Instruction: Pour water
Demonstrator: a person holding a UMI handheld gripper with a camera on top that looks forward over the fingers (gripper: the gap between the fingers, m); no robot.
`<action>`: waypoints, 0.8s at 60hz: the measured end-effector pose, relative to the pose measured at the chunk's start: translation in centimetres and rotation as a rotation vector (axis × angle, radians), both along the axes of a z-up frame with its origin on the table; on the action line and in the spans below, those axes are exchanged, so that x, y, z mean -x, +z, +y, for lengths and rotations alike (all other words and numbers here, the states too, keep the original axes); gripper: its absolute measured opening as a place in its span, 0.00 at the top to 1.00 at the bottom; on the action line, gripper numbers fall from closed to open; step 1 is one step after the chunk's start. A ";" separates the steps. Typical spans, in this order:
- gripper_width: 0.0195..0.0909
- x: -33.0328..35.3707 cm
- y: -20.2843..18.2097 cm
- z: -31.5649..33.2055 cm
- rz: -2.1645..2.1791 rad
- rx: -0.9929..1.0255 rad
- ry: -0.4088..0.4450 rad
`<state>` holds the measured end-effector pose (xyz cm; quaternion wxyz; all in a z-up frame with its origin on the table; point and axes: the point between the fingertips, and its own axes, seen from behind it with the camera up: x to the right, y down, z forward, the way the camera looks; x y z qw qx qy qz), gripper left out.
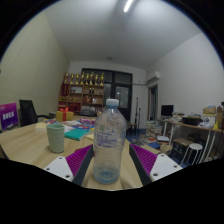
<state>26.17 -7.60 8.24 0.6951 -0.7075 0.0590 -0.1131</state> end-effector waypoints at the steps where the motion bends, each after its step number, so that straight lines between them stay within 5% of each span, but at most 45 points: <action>1: 0.12 -0.7 -0.1 0.9 0.006 -0.003 -0.002; 11: 0.15 -1.0 0.6 3.5 0.023 -0.002 -0.050; 13: 0.19 -0.9 0.3 3.9 0.025 0.012 -0.052; 16: 0.40 -0.7 0.1 4.4 0.025 0.027 -0.056; 33: 0.60 -0.4 -0.2 5.2 0.055 -0.008 -0.086; 48: 0.64 -0.6 1.7 5.2 -0.077 0.069 -0.048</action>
